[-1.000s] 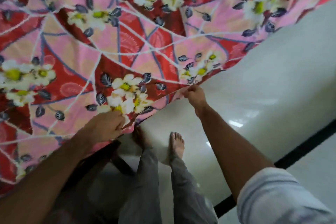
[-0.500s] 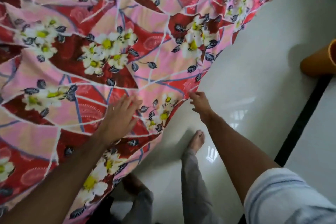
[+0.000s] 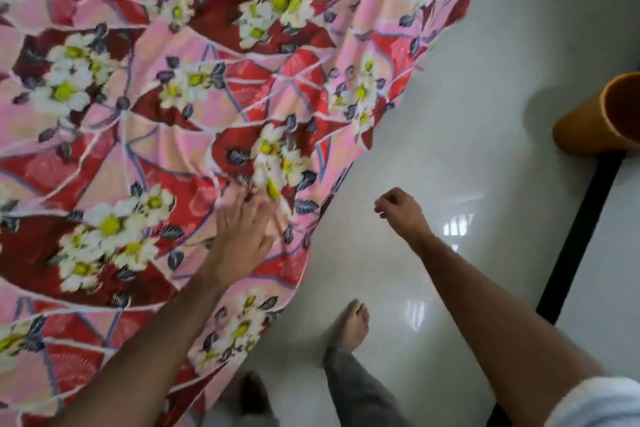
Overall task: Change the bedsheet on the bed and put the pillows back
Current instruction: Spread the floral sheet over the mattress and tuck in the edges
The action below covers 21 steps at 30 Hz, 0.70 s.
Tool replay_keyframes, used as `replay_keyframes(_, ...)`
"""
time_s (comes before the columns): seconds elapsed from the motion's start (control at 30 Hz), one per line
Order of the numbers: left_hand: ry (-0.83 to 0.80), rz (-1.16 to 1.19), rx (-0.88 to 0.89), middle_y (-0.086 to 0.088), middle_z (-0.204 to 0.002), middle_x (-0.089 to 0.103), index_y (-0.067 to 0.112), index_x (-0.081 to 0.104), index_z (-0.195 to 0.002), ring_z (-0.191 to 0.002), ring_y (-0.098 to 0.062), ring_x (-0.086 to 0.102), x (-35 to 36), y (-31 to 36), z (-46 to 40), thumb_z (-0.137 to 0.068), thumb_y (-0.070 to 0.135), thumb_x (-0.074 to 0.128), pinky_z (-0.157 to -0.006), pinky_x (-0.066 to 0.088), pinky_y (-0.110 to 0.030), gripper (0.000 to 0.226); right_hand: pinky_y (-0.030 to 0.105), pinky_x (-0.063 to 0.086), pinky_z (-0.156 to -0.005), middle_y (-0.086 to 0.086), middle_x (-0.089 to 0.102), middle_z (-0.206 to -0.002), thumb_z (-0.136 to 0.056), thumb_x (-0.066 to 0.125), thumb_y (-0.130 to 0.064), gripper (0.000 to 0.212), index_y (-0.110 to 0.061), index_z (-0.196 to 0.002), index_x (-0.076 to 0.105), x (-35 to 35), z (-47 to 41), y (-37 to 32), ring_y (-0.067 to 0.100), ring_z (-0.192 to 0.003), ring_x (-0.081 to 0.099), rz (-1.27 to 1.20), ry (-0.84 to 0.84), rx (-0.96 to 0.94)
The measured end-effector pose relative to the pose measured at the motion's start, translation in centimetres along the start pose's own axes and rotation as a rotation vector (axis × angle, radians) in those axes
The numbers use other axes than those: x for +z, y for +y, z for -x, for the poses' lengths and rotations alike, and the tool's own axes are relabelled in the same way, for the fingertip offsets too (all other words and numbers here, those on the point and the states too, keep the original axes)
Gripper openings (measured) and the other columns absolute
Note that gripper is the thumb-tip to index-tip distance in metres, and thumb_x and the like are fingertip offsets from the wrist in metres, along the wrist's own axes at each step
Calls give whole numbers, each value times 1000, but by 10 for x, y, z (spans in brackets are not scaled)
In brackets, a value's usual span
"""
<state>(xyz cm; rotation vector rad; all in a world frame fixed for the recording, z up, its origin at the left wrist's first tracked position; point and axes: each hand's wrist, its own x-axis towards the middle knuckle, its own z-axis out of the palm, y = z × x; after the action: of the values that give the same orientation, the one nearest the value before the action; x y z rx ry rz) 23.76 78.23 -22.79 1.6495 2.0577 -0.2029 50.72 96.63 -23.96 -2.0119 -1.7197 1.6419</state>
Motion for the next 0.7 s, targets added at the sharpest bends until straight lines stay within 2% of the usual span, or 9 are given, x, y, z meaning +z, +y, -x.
replay_keyframes(0.1, 52, 40, -38, -6, -169, 14, 24, 31, -158, -155, -38, 10, -35, 22, -69, -99, 35, 58, -115, 19, -74, 66, 32, 51, -79, 4, 71, -97, -90, 62, -23, 14, -13, -99, 66, -40, -47, -39, 24, -95, 67, 75, -10, -104)
replay_keyframes(0.23, 44, 38, -45, -6, -169, 17, 23, 29, -157, -154, -39, 13, -64, 33, -149, -97, 45, 60, -113, 23, -75, 72, 27, 41, -75, 2, 65, -96, -92, 64, -31, 27, -8, -107, 64, -56, -112, -101, 19, -88, 59, 110, -18, -175)
replay_keyframes(0.3, 31, -9, -38, -10, -167, 21, 22, 29, -156, -154, -40, 17, -70, 34, -186, -95, 55, 56, -113, 26, -74, 74, 28, 40, -73, 3, 62, -85, -91, 67, -33, 27, -5, -94, 65, -55, -150, -127, 19, -78, 56, 144, -49, -181)
replay_keyframes(0.37, 30, -51, -4, -11, -165, 28, 21, 34, -154, -152, -42, 23, -76, 39, -221, -92, 69, 44, -112, 26, -73, 79, 30, 39, -68, 3, 57, -73, -85, 75, -37, 33, -9, -79, 58, -51, -185, -140, 18, -68, 51, 207, -102, -171)
replay_keyframes(0.47, 77, -98, 115, -6, -165, 28, 27, 37, -152, -155, -37, 19, -80, 50, -264, -85, 79, 38, -112, 21, -74, 85, 37, 44, -68, -3, 53, -71, -79, 80, -43, 39, -19, -78, 48, -55, -217, -142, 20, -70, 49, 296, -159, -203)
replay_keyframes(0.57, 69, -60, 200, -5, -168, 23, 37, 35, -153, -157, -31, 10, -92, 68, -293, -88, 74, 38, -116, 11, -75, 75, 39, 44, -68, -11, 43, -62, -83, 77, -36, 37, -19, -74, 46, -90, -231, -129, 18, -69, 44, 351, -221, -322)
replay_keyframes(0.63, 89, -54, 272, -5, -168, 22, 39, 32, -155, -157, -29, 13, -97, 82, -305, -93, 68, 36, -115, 15, -73, 68, 39, 43, -66, -10, 44, -60, -82, 75, -39, 36, -21, -70, 45, -134, -244, -122, 19, -68, 43, 338, -181, -296)
replay_keyframes(0.67, 99, -67, 337, -4, -169, 20, 40, 28, -158, -157, -28, 15, -99, 91, -312, -96, 65, 35, -116, 19, -72, 67, 39, 43, -66, -9, 45, -60, -80, 73, -41, 38, -23, -65, 43, -160, -254, -118, 20, -67, 43, 346, -197, -265)
replay_keyframes(0.7, 85, -94, 411, -2, -170, 18, 40, 24, -160, -157, -27, 16, -102, 101, -318, -98, 64, 34, -116, 20, -71, 67, 37, 42, -67, -8, 46, -62, -79, 72, -42, 38, -26, -63, 42, -184, -264, -113, 20, -68, 45, 396, -283, -240)
